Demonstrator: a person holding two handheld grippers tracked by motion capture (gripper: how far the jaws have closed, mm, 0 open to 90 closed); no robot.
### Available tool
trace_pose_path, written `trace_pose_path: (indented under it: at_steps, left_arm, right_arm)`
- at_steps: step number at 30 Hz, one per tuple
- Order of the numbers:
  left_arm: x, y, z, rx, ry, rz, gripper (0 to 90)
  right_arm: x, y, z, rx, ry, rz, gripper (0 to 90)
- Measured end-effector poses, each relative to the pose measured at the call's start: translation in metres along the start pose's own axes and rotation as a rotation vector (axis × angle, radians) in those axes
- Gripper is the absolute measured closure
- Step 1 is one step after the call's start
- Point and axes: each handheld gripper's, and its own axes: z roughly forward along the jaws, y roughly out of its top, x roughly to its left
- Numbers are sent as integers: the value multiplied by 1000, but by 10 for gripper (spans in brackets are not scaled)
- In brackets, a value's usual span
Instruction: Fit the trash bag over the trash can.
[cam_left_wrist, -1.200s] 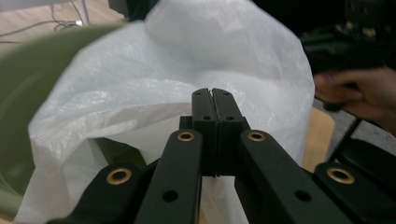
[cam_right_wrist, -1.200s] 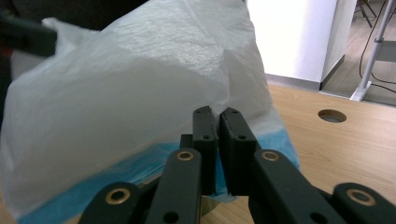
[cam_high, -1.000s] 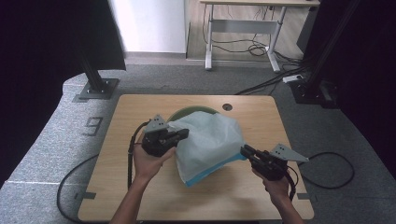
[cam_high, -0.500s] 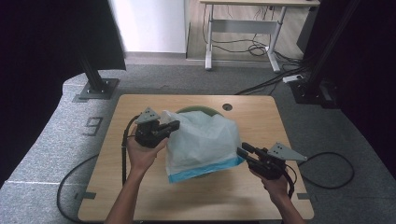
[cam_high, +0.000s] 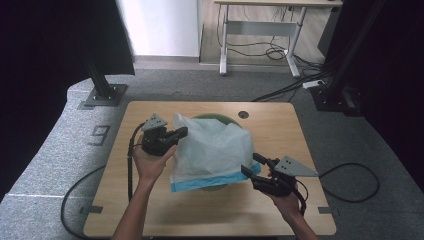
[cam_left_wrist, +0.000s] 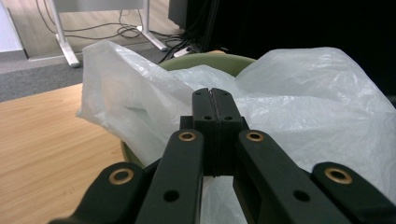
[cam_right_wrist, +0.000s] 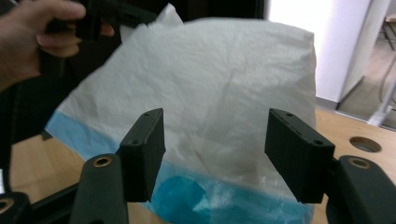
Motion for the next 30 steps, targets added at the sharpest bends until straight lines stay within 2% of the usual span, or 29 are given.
trace_pose_path:
  at_steps: [2,6,13,16,19,25,28,30]
  left_arm:
    - [2,0,-1,-6,3,-16,897]
    - [5,0,-2,-3,11,-19,897]
    - [5,-1,0,-3,3,-29,896]
    - [5,-2,0,-3,-6,-31,896]
    - [6,-3,-1,0,-17,-34,896]
    - [3,-4,-4,-13,-50,-38,888]
    - [1,-4,-5,-22,-56,-34,823]
    - [0,-4,-6,-24,-63,-36,732]
  right_arm:
    - [1,-2,4,13,-10,-2,363]
    - [1,-10,11,35,-2,14,365]
    - [11,-14,21,62,-10,-10,339]
    - [12,-14,25,69,-16,-16,409]
    - [13,-15,25,70,-11,-20,546]
    - [17,-15,19,59,-20,-63,815]
    - [17,-9,12,23,-35,-77,867]
    - [16,-5,8,8,-38,-80,868]
